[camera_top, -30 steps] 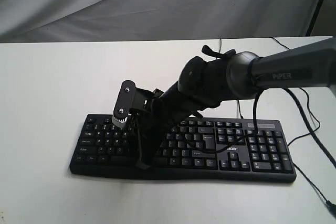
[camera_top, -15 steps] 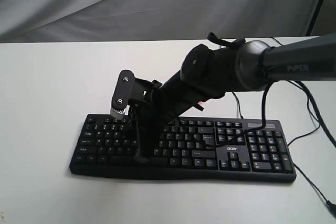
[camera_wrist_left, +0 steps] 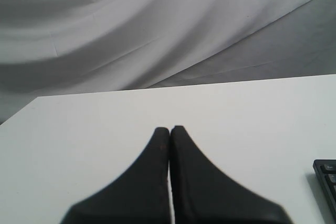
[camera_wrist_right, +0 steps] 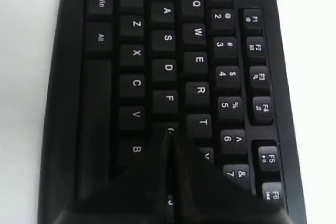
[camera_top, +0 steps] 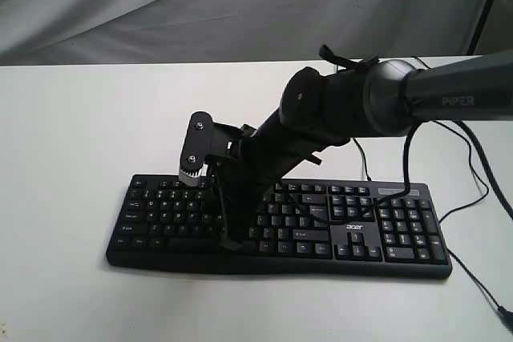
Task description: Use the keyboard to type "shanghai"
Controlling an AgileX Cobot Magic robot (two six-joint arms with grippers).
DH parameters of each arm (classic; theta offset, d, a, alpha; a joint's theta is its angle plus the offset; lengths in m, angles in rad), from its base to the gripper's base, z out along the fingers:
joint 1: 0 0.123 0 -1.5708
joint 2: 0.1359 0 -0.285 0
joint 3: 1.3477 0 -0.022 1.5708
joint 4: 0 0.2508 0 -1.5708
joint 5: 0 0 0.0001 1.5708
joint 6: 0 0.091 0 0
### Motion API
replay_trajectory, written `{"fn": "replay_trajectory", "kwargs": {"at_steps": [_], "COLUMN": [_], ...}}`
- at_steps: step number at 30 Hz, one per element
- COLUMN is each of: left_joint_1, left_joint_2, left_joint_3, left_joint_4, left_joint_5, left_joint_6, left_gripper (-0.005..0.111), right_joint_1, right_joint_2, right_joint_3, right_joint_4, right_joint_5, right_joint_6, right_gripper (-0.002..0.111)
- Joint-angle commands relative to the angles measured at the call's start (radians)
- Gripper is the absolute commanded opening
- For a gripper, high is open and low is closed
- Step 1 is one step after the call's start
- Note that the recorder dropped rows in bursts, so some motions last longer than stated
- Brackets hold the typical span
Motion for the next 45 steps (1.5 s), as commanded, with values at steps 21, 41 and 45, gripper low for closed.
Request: {"fn": "replay_trajectory", "kwargs": {"at_steps": [21,41,45], "left_joint_1": [-0.004,-0.004,-0.004], "left_joint_2": [0.003,0.003,0.003], "left_joint_3": [0.005,0.005,0.005], "left_joint_4": [-0.001,-0.001,-0.001], "left_joint_5": [-0.006,-0.006,-0.006], "left_joint_6": [-0.003,-0.003,-0.003], "left_gripper": [0.001,0.001,0.001], "right_joint_1": [-0.007,-0.007,-0.007], "right_joint_2": [0.014,0.047,0.061], "right_joint_3": [0.004,0.004,0.004], "right_joint_4": [-0.025,-0.028,-0.04], "right_joint_5": [-0.015,-0.03,-0.03], "right_joint_6": [0.03,0.03,0.03], "right_gripper": [0.0,0.0,0.0]}}
